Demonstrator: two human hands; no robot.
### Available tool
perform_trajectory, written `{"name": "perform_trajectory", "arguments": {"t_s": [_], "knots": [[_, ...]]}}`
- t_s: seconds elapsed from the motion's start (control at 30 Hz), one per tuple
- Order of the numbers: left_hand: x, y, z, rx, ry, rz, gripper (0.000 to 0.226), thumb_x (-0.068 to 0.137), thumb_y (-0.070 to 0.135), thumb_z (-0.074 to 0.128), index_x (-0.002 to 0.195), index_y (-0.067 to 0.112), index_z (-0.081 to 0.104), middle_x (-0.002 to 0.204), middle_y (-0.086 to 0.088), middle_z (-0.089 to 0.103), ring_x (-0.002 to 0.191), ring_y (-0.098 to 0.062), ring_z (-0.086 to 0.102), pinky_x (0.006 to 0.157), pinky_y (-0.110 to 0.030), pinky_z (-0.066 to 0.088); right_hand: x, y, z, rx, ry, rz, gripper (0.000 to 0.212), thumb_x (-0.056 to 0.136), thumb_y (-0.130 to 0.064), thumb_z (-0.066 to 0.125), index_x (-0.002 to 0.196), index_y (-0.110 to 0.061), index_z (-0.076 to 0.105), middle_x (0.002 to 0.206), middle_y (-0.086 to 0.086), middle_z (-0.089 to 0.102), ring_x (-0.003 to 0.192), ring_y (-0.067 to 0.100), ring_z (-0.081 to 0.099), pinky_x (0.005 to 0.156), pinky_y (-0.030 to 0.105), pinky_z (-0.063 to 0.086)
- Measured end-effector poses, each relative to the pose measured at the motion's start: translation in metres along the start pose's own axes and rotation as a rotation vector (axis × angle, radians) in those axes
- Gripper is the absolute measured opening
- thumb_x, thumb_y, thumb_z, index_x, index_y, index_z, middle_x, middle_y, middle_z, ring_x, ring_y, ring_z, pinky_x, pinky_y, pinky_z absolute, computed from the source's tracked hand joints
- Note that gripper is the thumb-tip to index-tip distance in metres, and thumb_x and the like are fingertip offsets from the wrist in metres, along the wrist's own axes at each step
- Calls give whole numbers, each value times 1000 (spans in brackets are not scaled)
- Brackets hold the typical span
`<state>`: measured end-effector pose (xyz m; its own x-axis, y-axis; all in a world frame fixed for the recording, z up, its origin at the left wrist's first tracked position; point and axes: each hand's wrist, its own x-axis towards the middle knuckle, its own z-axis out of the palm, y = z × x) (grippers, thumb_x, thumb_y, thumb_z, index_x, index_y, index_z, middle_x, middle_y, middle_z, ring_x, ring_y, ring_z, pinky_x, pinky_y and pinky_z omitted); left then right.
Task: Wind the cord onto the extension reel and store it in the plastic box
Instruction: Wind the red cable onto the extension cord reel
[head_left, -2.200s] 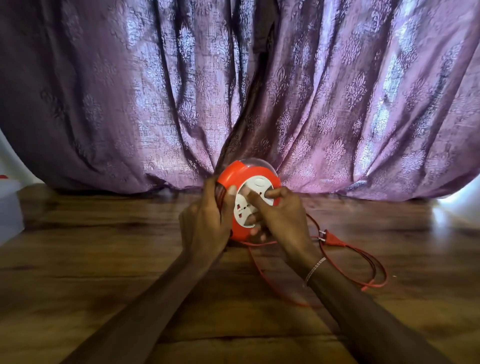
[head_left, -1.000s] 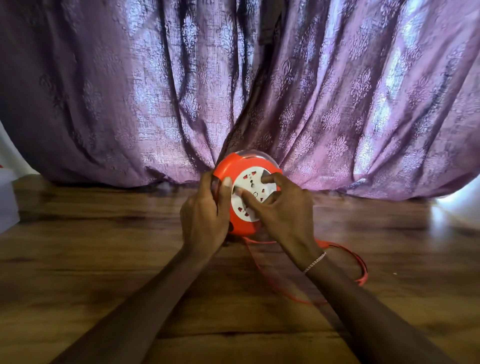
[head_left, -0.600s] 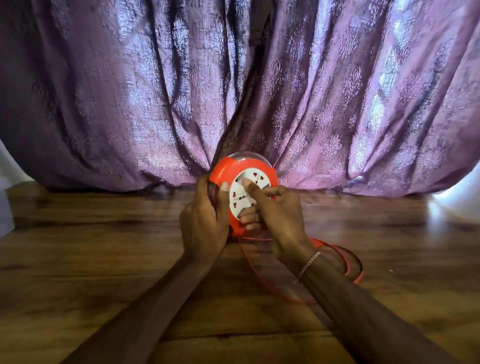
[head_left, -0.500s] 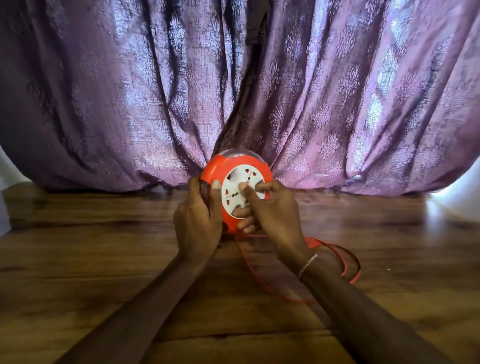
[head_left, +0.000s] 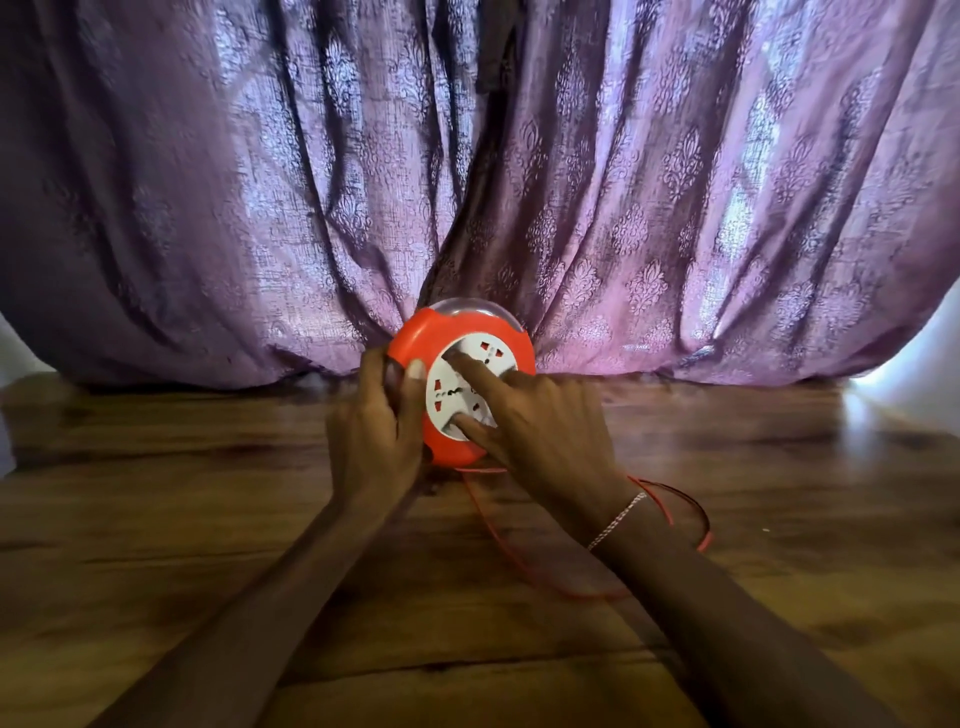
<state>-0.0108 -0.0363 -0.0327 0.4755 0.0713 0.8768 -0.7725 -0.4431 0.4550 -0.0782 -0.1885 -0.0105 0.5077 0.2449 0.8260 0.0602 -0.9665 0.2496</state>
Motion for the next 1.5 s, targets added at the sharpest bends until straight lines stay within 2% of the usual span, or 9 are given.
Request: {"name": "perform_trajectory", "arguments": {"t_s": [0.17, 0.33, 0.43, 0.67, 0.93, 1.1, 1.23, 1.37, 1.5], "knots": [[-2, 6, 0, 28, 17, 41, 40, 101, 45, 40, 111, 11, 57, 73, -4, 64, 68, -33, 64, 58, -32, 35, 5, -7, 4, 331, -71, 452, 60, 77, -75, 60, 121, -36, 47, 70, 4, 73, 67, 32, 71, 60, 38, 55], [-6, 17, 4, 26, 13, 22, 41, 100, 49, 40, 114, 14, 55, 71, -7, 65, 65, -36, 64, 56, -38, 46, 14, -24, -7, 1485, -71, 1232, 55, 85, -47, 79, 113, -13, 48, 66, 18, 74, 46, 23, 66, 42, 26, 48], [-4, 12, 3, 30, 30, -21, 40, 101, 49, 38, 114, 16, 54, 75, -9, 67, 68, -38, 66, 56, -42, 49, 12, -16, -4, 1412, -117, 1076, 49, 87, -47, 78, 109, -12, 52, 66, 15, 75, 45, 21, 64, 47, 29, 50], [4, 4, 1, -15, 86, -100, 39, 102, 49, 36, 100, 15, 53, 74, -4, 62, 71, -35, 63, 59, -38, 39, 2, 12, -6, 195, -72, 53, 63, 89, -62, 66, 141, -33, 45, 115, 0, 64, 80, 30, 71, 52, 39, 53], [1, 10, -1, -23, 64, -27, 37, 101, 46, 39, 110, 15, 56, 74, 4, 61, 70, -28, 62, 58, -33, 34, 1, 9, -8, 94, 42, 19, 59, 91, -65, 54, 140, -33, 54, 76, 3, 70, 61, 34, 68, 47, 38, 48], [-1, 20, -1, 4, 32, 34, 46, 101, 52, 39, 113, 12, 58, 71, -7, 67, 64, -35, 66, 55, -38, 47, 9, -15, -5, 829, 11, 759, 49, 78, -61, 74, 104, -30, 46, 60, 5, 71, 55, 28, 70, 56, 40, 57], [-2, 19, 1, 57, 5, 3, 47, 100, 53, 38, 115, 14, 58, 73, -10, 69, 66, -38, 67, 55, -41, 50, 16, -19, -9, 1439, -102, 1160, 52, 86, -42, 80, 112, -12, 47, 67, 20, 74, 43, 25, 62, 41, 28, 47], [2, 13, 2, 43, 34, -73, 46, 100, 52, 34, 111, 13, 57, 78, -11, 69, 73, -40, 66, 59, -39, 45, 9, 3, -3, 671, -43, 614, 49, 81, -62, 76, 106, -25, 57, 70, -5, 73, 63, 16, 69, 62, 34, 54], [6, 9, 1, -5, 85, -114, 42, 101, 51, 35, 101, 14, 54, 76, -7, 65, 72, -36, 64, 59, -36, 37, 5, 11, -9, 270, -13, 93, 55, 90, -59, 65, 134, -29, 54, 117, -3, 64, 84, 23, 70, 56, 37, 55]]}}
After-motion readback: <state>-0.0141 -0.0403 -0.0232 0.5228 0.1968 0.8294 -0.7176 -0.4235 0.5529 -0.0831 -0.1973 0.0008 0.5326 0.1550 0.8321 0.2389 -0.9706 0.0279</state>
